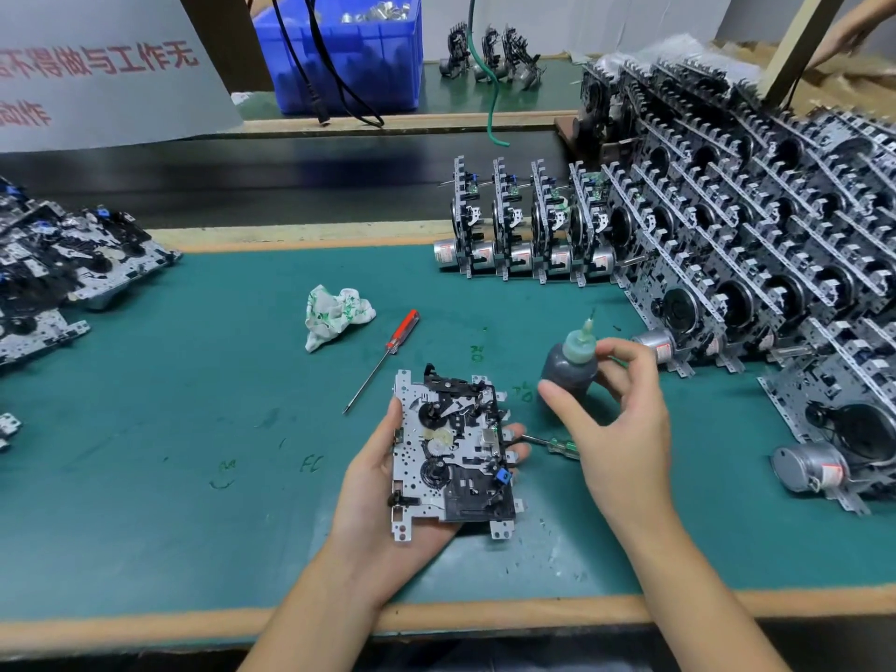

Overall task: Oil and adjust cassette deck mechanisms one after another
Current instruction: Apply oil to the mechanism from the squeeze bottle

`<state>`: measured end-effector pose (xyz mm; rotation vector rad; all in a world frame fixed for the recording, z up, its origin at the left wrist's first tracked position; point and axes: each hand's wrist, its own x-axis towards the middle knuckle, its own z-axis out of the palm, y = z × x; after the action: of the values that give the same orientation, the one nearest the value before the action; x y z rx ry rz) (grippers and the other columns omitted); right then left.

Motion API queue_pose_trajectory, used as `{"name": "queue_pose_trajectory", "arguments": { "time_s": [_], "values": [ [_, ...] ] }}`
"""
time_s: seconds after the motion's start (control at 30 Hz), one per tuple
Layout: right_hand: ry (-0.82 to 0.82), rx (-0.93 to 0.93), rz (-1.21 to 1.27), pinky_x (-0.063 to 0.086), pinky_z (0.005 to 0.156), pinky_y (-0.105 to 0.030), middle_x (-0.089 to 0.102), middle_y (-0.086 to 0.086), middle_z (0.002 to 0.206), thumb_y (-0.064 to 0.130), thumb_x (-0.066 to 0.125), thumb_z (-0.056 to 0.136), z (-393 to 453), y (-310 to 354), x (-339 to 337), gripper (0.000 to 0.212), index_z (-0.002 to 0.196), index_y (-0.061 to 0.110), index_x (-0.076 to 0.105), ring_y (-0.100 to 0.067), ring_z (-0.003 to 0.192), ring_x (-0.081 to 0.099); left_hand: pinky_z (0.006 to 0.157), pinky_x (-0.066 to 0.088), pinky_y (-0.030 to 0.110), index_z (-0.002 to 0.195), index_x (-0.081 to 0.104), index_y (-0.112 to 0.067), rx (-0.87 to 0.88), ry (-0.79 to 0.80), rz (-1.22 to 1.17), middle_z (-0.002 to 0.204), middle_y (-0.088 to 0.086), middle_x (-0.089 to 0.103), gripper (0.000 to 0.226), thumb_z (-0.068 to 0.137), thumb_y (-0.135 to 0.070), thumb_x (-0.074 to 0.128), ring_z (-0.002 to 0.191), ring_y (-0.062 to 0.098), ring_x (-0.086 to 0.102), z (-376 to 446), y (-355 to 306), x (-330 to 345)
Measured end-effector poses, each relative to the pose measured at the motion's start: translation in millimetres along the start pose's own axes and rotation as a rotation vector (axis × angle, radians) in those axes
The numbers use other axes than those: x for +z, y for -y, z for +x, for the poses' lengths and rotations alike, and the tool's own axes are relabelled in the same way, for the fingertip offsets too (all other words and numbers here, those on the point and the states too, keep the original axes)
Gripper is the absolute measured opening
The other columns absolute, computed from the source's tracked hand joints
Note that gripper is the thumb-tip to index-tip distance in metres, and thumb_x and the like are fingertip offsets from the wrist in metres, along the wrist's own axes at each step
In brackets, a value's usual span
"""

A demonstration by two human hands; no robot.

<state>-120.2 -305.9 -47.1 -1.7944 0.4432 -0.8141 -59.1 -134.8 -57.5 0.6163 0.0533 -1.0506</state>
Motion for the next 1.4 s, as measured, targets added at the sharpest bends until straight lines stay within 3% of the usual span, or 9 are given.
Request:
{"name": "queue_pose_trajectory", "arguments": {
  "time_s": [0.1,0.3,0.53,0.67,0.87,1.0,1.1,1.3,1.4],
  "values": [
    [0.069,-0.011,-0.165,0.045,0.079,-0.028,0.066,0.017,0.095,0.020,0.072,0.079,-0.8,-4.5,3.0,0.041,0.096,0.038,0.040,-0.011,0.091,0.064,0.110,0.030,0.051,0.126,0.058,0.000,0.015,-0.012,-0.015,0.135,0.031,0.048,0.067,0.092,-0.053,0.036,0.125,0.044,0.047,-1.3,-0.7,2.6],
    [0.112,-0.030,-0.232,0.042,0.077,-0.026,0.063,0.013,0.102,0.029,0.066,0.082,-3.1,-6.0,5.7,0.042,0.106,0.042,0.033,-0.011,0.094,0.062,0.108,0.033,0.054,0.129,0.046,0.012,0.065,-0.001,-0.142,0.138,0.038,0.038,0.094,0.087,-0.071,0.034,0.130,0.048,0.039,-6.5,-2.1,7.4],
    [0.086,-0.009,-0.196,0.038,0.080,-0.007,0.056,0.025,0.106,0.038,0.065,0.077,-3.9,-3.6,6.7,0.042,0.106,0.044,0.035,0.003,0.097,0.057,0.115,0.019,0.049,0.129,0.044,0.014,0.065,0.011,-0.205,0.139,0.040,0.034,0.102,0.083,-0.076,0.037,0.130,0.053,0.035,-7.9,-3.2,6.8],
    [0.057,-0.028,-0.196,0.046,0.093,-0.035,0.056,0.004,0.113,0.032,0.066,0.079,-5.0,-2.5,6.1,0.043,0.113,0.027,0.040,-0.014,0.107,0.055,0.111,0.029,0.053,0.125,0.050,0.014,0.072,0.024,-0.197,0.136,0.041,0.037,0.100,0.080,-0.075,0.041,0.127,0.054,0.038,-9.6,-3.1,8.1],
    [0.005,-0.010,-0.194,0.046,0.090,-0.042,0.055,-0.002,0.107,0.024,0.068,0.082,-6.3,-0.3,4.1,0.037,0.108,0.022,0.042,-0.018,0.104,0.053,0.107,0.035,0.054,0.125,0.048,0.014,0.070,0.021,-0.213,0.135,0.041,0.038,0.099,0.081,-0.075,0.040,0.126,0.054,0.039,-12.2,-4.0,13.0],
    [0.063,0.033,-0.279,0.040,0.090,-0.029,0.051,0.005,0.108,0.027,0.076,0.074,-8.3,-0.8,-1.4,0.049,0.107,0.026,0.040,-0.013,0.105,0.049,0.099,0.045,0.050,0.128,0.050,0.008,0.039,0.025,-0.132,0.137,0.035,0.042,0.097,0.083,-0.077,0.035,0.126,0.050,0.043,-11.0,-3.3,11.5],
    [0.135,-0.010,-0.499,0.032,0.083,-0.025,0.048,0.011,0.101,0.026,0.080,0.071,-14.3,-4.5,-10.8,0.059,0.110,0.033,0.035,-0.007,0.096,0.044,0.106,0.037,0.050,0.131,0.049,0.007,0.010,0.020,-0.085,0.137,0.035,0.042,0.098,0.082,-0.077,0.033,0.126,0.049,0.043,-10.0,-2.8,11.1],
    [0.102,-0.047,-0.732,0.036,0.082,-0.031,0.051,0.005,0.098,0.007,0.067,0.082,-24.7,-3.9,-37.2,0.040,0.117,0.016,0.051,-0.019,0.098,0.050,0.105,0.037,0.053,0.130,0.054,0.001,-0.028,0.052,0.061,0.135,0.035,0.045,0.087,0.084,-0.070,0.036,0.124,0.048,0.046,-9.1,0.4,10.7],
    [0.171,-0.235,-0.794,0.036,0.086,-0.032,0.055,-0.002,0.102,0.006,0.072,0.075,-33.0,3.3,-44.3,0.038,0.110,0.014,0.059,-0.020,0.098,0.049,0.104,0.039,0.052,0.128,0.056,-0.002,-0.108,0.074,0.188,0.134,0.034,0.046,0.082,0.084,-0.069,0.035,0.121,0.047,0.048,-8.2,1.6,12.7]
  ]
}}
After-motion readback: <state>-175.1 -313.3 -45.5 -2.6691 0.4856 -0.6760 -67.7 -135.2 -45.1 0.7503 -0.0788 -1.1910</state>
